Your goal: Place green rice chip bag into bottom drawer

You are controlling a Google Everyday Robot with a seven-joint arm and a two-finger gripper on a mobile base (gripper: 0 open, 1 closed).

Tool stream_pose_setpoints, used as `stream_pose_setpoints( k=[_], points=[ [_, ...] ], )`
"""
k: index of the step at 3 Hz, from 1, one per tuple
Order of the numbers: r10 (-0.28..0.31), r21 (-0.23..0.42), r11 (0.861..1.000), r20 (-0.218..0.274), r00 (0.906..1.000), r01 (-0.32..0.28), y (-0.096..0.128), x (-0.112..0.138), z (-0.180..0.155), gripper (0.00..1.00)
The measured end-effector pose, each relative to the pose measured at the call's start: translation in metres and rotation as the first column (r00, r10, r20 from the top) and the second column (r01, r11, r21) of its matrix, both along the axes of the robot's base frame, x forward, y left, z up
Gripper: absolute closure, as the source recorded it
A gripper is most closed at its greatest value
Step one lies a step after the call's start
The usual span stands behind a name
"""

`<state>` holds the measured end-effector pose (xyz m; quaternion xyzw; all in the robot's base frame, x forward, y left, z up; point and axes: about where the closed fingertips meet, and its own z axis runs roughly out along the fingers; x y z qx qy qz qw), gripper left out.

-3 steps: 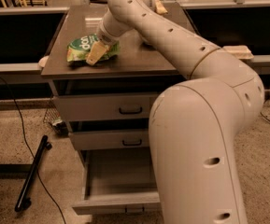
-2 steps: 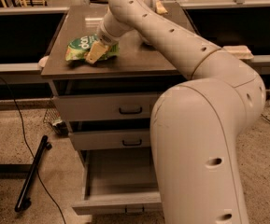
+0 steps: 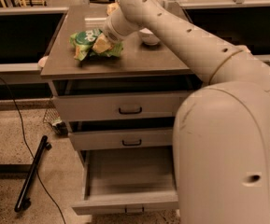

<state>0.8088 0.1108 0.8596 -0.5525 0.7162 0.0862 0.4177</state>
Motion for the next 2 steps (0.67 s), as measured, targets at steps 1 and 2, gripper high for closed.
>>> stream_pose_setpoints(
  k=[1,2],
  points=[
    [-0.006,0.097,0.995,0.048,0.9989,0.001,-0.016,-0.023,0.024,1.0],
    [-0.001,0.193,0.981,0.078,0.997,-0.015,-0.038,-0.054,0.036,1.0]
  ],
)
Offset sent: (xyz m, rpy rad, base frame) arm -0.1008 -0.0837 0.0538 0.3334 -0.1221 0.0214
